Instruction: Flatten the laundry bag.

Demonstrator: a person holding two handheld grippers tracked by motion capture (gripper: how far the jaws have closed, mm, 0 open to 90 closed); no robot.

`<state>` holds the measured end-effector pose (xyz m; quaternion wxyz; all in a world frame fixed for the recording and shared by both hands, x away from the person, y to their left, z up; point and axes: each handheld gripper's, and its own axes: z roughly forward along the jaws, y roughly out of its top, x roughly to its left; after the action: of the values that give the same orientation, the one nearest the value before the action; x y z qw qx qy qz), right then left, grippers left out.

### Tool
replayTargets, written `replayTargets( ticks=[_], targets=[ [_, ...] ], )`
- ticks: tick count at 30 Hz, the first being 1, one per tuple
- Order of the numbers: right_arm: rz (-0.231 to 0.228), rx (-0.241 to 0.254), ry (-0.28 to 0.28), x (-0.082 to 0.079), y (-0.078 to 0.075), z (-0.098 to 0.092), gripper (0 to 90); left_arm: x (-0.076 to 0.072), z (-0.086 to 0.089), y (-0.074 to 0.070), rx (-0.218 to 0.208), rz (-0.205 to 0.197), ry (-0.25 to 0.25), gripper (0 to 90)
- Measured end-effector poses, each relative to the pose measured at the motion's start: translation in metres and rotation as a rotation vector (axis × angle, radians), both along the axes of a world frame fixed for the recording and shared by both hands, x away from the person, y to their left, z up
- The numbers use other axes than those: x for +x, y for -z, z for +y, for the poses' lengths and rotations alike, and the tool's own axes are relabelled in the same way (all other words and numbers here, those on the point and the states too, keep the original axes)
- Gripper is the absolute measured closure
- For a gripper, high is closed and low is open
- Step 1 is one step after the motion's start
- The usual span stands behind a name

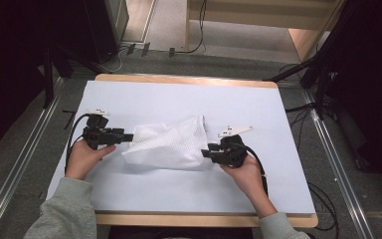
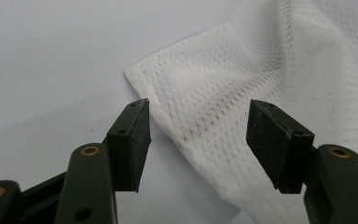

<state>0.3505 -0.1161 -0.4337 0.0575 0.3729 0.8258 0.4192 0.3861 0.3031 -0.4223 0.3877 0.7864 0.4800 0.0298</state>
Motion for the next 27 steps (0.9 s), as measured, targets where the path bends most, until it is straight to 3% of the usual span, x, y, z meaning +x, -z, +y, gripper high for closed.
replayTargets(
  ticks=[8, 14, 18, 22, 24, 27],
  targets=[
    [-0.024, 0.013, 0.068, 0.017, -0.007, -0.024, 63.2, 0.025, -0.004, 0.011, 0.034, 0.011, -0.014, 41.3],
    [0.021, -0.014, 0.096, 0.028, 0.006, -0.030, 62.9, 0.045, -0.009, 0.021, 0.060, -0.038, -0.020, 41.4],
    [0.033, -0.033, 0.101, 0.033, 0.015, -0.028, 60.3, 0.050, -0.012, 0.031, 0.082, -0.018, -0.006, 41.4],
    [0.049, -0.056, 0.105, 0.040, 0.026, -0.024, 58.2, 0.050, -0.015, 0.032, 0.081, -0.028, 0.001, 43.6],
    [0.059, -0.077, 0.109, 0.043, 0.032, -0.022, 57.9, 0.049, -0.018, 0.031, 0.082, -0.012, 0.034, 49.5],
    [0.056, -0.088, 0.112, 0.047, 0.037, -0.020, 57.4, 0.045, -0.026, 0.030, 0.151, -0.036, 0.051, 56.8]
  ],
)
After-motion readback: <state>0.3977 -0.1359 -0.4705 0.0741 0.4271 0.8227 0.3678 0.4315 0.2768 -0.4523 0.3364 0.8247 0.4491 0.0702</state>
